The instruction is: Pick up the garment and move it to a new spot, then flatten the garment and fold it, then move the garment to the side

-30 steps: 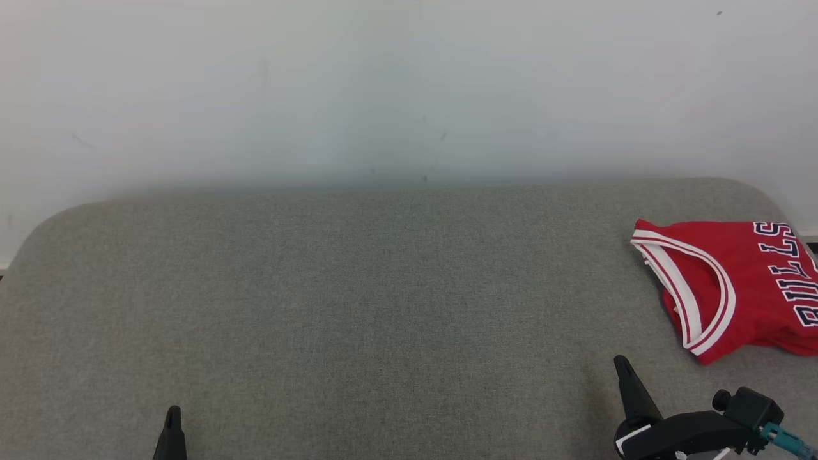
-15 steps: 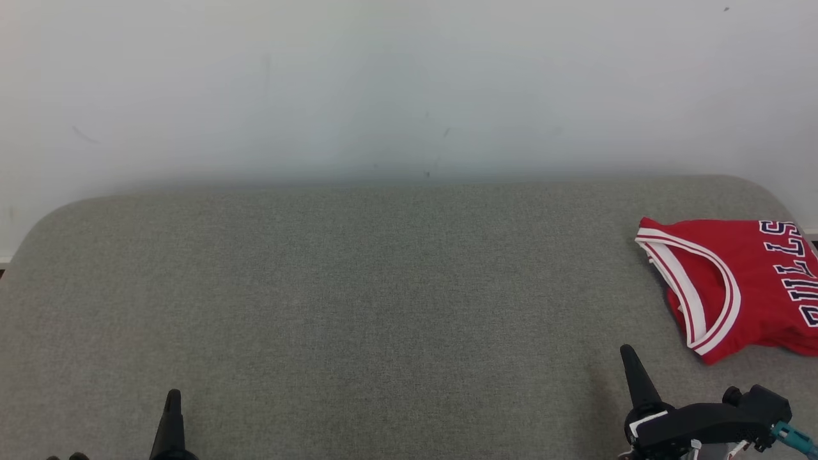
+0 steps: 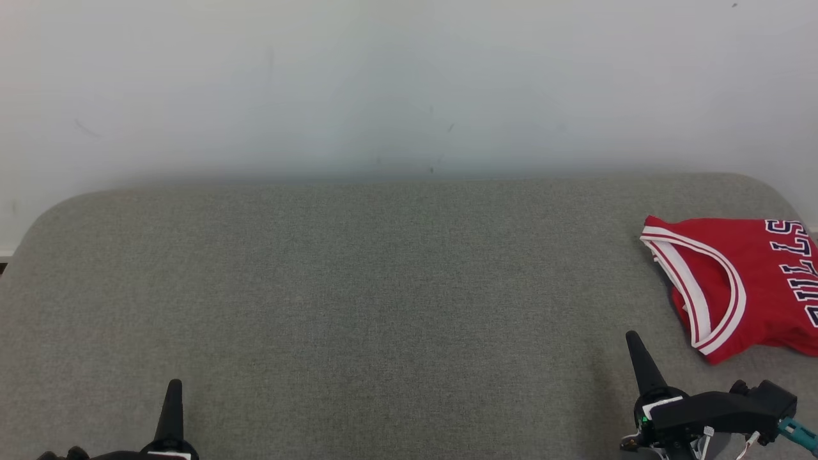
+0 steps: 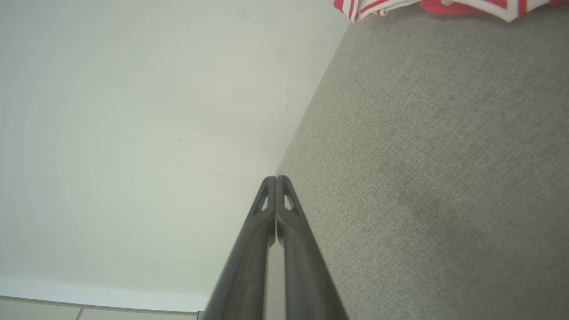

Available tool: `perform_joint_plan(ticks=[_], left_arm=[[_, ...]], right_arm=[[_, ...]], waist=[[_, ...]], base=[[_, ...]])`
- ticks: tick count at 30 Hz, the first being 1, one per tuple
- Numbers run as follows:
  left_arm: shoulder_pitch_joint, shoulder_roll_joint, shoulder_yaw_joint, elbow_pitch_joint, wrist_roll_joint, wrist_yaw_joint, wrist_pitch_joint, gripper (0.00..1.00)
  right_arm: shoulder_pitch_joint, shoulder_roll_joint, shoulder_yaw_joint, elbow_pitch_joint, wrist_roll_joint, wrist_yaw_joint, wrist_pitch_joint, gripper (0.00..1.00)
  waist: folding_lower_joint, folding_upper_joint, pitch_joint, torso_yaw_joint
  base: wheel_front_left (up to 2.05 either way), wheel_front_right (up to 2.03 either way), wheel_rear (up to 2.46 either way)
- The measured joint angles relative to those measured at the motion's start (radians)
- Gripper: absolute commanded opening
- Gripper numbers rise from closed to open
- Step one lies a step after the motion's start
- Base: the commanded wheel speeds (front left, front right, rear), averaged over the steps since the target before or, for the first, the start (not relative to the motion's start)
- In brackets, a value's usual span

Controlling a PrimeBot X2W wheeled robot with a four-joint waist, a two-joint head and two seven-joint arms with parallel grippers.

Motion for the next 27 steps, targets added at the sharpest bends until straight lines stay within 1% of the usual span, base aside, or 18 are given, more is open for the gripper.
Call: perform_joint_plan(ticks=[27], left_arm=[[-0.056,-0.009,0.021,0.0,-0.216,-0.001,0.063,0.0]], right_arm=[[-0.039,0.0,-0.024,0.004,0.24,0.0,0.023,0.0]], waist=[[0.0,0.0,0.018,0.013]], base=[[0.0,0.0,0.0]])
